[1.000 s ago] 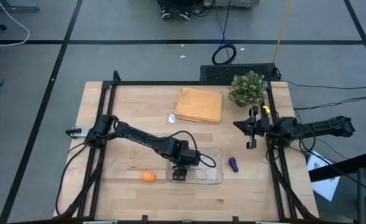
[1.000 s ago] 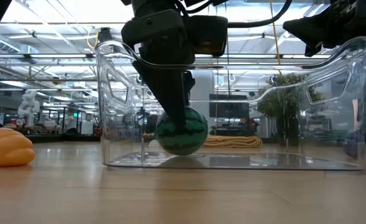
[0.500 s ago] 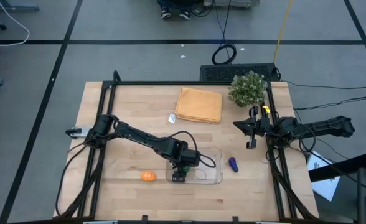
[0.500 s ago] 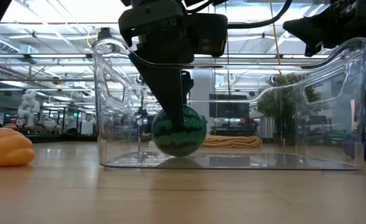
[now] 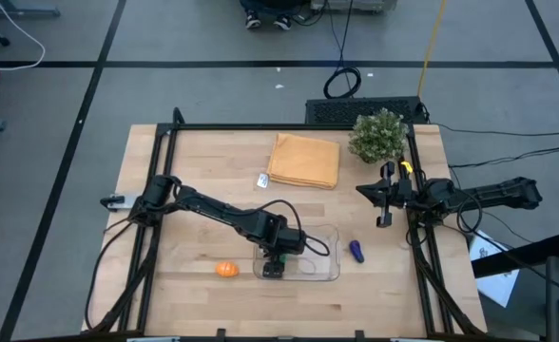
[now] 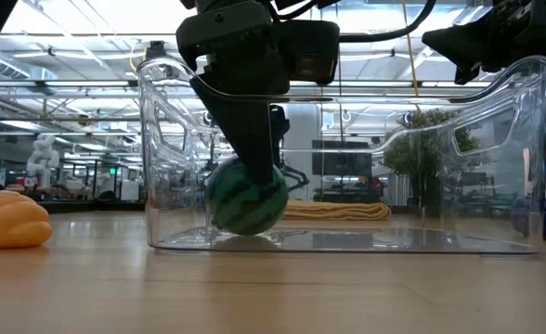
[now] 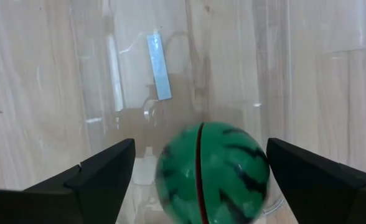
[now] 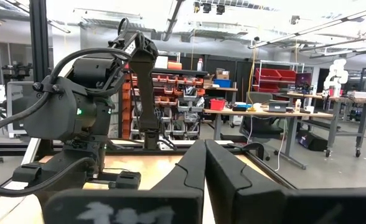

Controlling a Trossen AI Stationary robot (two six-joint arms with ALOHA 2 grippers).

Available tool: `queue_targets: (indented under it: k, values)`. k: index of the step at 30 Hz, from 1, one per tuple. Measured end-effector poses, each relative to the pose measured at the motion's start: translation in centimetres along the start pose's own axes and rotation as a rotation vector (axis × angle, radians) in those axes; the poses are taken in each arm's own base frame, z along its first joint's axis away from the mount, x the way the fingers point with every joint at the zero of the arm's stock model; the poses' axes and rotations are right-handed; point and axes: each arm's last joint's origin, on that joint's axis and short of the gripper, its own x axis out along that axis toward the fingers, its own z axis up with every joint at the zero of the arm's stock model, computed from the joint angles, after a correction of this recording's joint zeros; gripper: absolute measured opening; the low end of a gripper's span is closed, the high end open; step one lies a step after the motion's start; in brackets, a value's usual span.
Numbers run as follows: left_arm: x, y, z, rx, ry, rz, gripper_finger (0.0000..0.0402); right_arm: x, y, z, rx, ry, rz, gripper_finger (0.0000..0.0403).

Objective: Pick and placing Produce into tupperware
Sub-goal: Put the watermelon into the transparent bin, then put the eggplant into the transparent bin

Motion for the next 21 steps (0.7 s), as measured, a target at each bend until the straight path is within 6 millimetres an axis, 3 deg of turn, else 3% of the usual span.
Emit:
queue_targets:
  k: [5, 21]
  values:
    - [-0.5, 0.0, 0.1, 0.01, 0.014, 0.003, 0.0367, 0.0, 0.0, 0.0, 0.0, 0.0, 0.0, 0.0]
    - [-6.4, -0.4, 3.0, 0.105, -0.036, 0.156, 0.0363, 0.0, 0.0, 0.0, -0.001, 0.003, 0.001, 0.0]
